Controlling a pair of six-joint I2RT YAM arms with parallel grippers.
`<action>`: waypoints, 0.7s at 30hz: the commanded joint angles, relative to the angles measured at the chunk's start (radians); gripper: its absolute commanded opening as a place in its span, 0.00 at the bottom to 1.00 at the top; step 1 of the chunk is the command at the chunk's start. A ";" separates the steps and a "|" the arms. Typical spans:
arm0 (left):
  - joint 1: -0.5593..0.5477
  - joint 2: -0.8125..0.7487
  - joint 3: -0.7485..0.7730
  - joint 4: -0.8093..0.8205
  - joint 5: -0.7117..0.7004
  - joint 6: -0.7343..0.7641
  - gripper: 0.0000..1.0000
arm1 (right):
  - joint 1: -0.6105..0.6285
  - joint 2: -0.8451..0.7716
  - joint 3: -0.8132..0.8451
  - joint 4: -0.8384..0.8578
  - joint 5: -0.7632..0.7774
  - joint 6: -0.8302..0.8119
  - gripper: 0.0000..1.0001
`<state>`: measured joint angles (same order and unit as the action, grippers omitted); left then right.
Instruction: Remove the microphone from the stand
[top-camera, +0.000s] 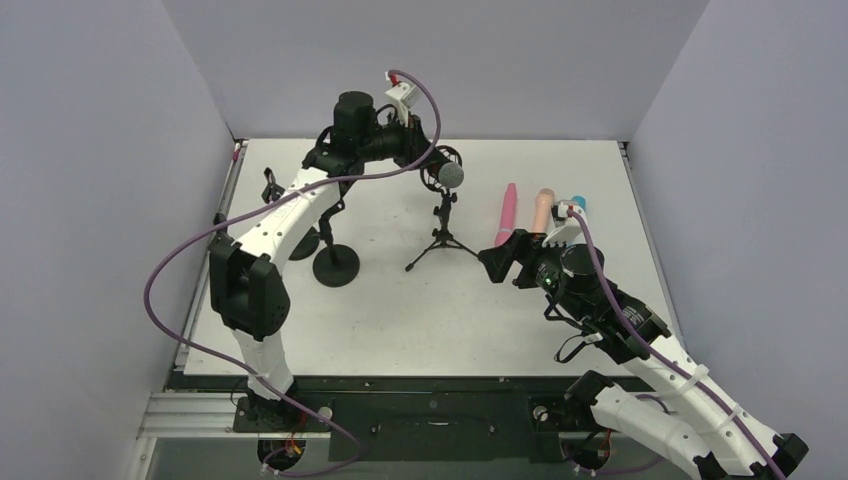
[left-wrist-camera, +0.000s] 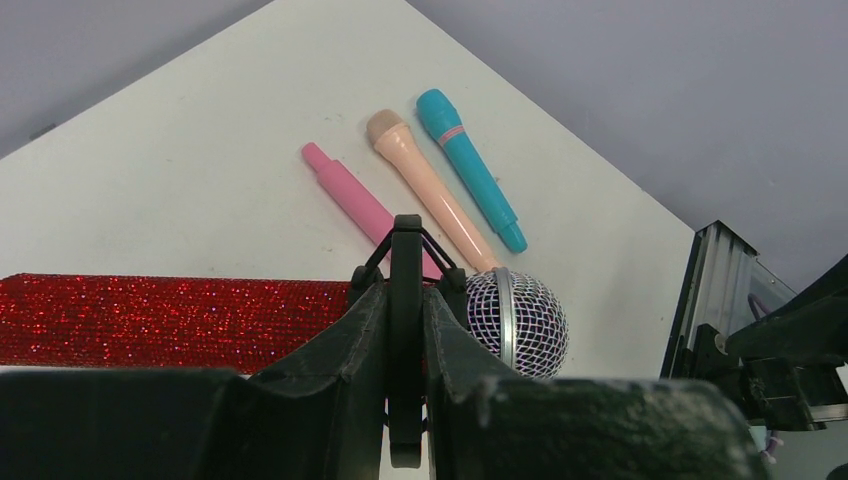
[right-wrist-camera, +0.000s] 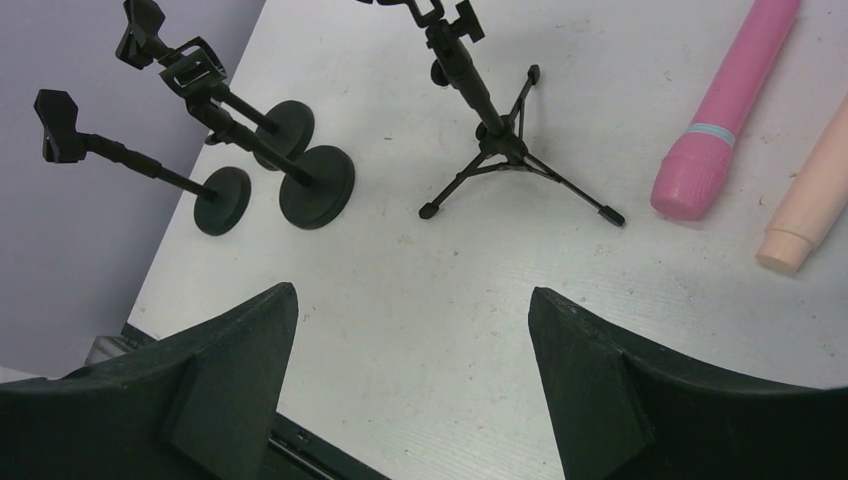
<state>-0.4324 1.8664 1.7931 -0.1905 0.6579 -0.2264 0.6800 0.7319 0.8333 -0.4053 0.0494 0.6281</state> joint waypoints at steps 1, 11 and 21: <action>-0.012 -0.124 -0.023 0.045 -0.009 -0.037 0.00 | -0.009 -0.007 0.011 0.024 0.026 -0.021 0.81; -0.046 -0.280 -0.189 0.087 -0.030 -0.053 0.00 | -0.010 0.000 0.013 0.039 0.022 -0.017 0.81; -0.096 -0.467 -0.410 0.192 -0.084 -0.139 0.00 | -0.007 0.014 0.035 0.045 0.010 -0.026 0.81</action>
<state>-0.5041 1.5146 1.4322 -0.1753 0.5991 -0.2966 0.6792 0.7361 0.8337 -0.4046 0.0559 0.6151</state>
